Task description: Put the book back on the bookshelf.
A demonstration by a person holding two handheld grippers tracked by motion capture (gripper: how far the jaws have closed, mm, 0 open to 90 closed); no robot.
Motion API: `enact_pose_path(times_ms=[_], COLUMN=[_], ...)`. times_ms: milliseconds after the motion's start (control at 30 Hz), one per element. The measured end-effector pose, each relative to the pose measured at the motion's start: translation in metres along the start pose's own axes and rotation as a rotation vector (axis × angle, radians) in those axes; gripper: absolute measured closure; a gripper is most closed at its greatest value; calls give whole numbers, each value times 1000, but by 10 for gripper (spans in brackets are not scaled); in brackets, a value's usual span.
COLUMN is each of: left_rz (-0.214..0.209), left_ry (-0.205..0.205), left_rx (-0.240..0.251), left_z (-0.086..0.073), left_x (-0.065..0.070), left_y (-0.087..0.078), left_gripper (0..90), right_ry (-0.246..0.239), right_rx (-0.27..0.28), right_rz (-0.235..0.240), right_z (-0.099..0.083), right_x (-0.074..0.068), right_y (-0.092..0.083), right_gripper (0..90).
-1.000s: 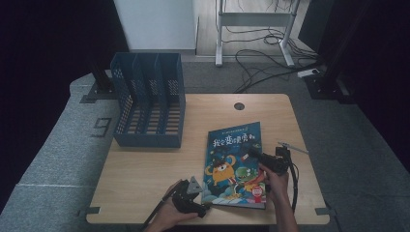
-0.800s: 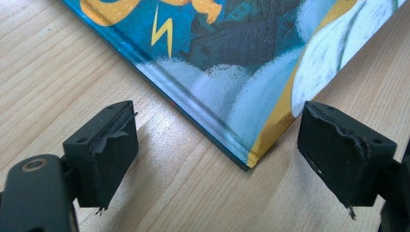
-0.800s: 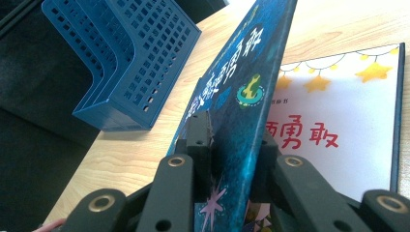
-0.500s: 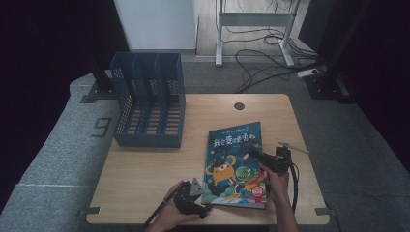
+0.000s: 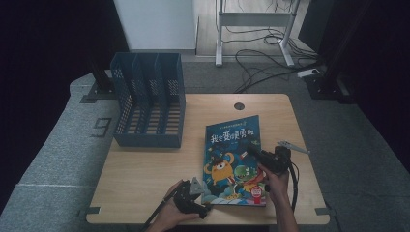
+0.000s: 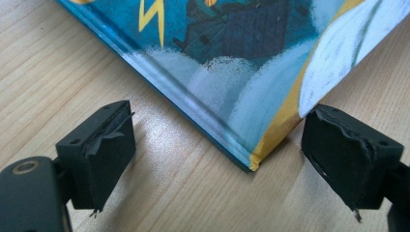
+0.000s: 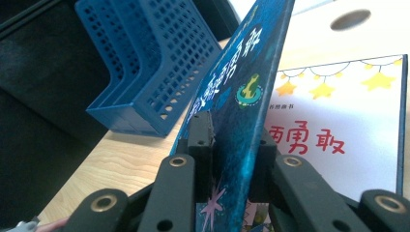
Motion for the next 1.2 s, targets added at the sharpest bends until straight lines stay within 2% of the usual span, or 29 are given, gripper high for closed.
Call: enact_pose_path(times_ms=[333, 467, 933, 1200], left_rz=[-9, -10, 3, 21], left_ry=[-11, -15, -25, -52], left_rx=[-7, -7, 0, 11], left_z=[1, 1, 1, 1], left_x=[-1, -2, -4, -7], left_y=[-1, -1, 0, 1], left_gripper=[107, 107, 96, 92], right_ry=[-157, -195, -221, -272], right_rx=[62, 80, 103, 119], right_rz=[43, 54, 74, 96], right_z=[10, 12, 13, 16], right_x=[-33, -42, -49, -62], right_y=[-10, -12, -15, -21], right_gripper=[776, 779, 786, 801])
Point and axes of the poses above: each handheld gripper's, and its own axes: y roughly forward along the jaws, z roughly out of its top, x roughly to its right, the point moved 3 cm from there along y, roughly forward along the jaws, and after that the axes turned 4 degrees about -y, right-handed, at the moved point
